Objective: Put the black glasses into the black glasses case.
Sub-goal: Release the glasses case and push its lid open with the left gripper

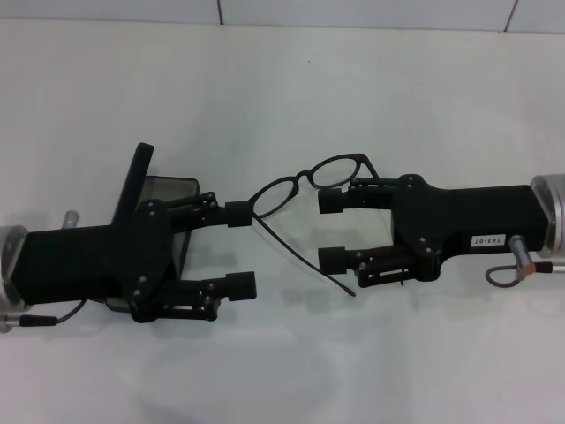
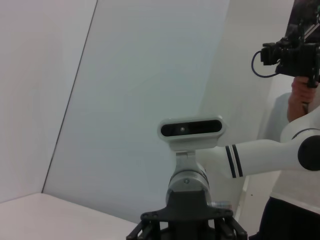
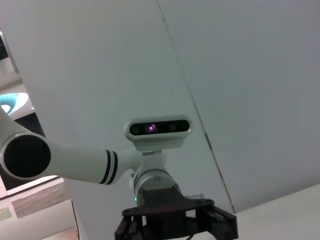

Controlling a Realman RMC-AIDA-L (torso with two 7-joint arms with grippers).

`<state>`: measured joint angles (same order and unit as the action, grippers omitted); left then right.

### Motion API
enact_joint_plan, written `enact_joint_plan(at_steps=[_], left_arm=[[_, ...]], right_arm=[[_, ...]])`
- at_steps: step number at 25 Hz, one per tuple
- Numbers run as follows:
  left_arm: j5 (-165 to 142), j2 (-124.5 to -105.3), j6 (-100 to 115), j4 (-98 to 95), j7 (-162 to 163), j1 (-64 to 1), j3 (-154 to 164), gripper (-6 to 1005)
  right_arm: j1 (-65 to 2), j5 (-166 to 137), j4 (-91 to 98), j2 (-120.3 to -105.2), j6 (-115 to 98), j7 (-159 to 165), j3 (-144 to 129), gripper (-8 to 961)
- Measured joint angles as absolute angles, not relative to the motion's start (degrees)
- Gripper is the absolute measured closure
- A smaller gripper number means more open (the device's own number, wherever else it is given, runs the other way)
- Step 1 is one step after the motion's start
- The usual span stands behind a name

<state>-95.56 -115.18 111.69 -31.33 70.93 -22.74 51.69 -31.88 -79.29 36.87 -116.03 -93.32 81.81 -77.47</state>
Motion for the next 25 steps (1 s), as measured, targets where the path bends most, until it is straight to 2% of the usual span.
enact_joint_plan(at_steps=[12, 18, 23, 25], left_arm=[[-95.56, -114.93, 111.60, -30.92, 72.67, -23.02, 51.57, 196], [-95.18, -115.15, 110.38, -40.47, 90.85, -23.12, 49.17, 226], [-101.66, -119.06, 105.47, -67.20, 111.18, -19.51, 48.93, 250], [-107.35, -119.74, 102.90, -78.66, 120.66, -18.70, 50.40, 256]], right_arm=[[-30.58, -79.06, 37.09, -116.18, -93.48, 80.91, -77.52, 142], [-28.16, -78.66, 38.11, -115.37, -94.19, 79.05, -73.23, 143], [-23.88, -78.90, 40.35, -114.84, -97.73, 78.32, -66.83, 143], [-22.50, -78.91, 40.51, -114.92, -98.42, 77.88, -64.82, 143]])
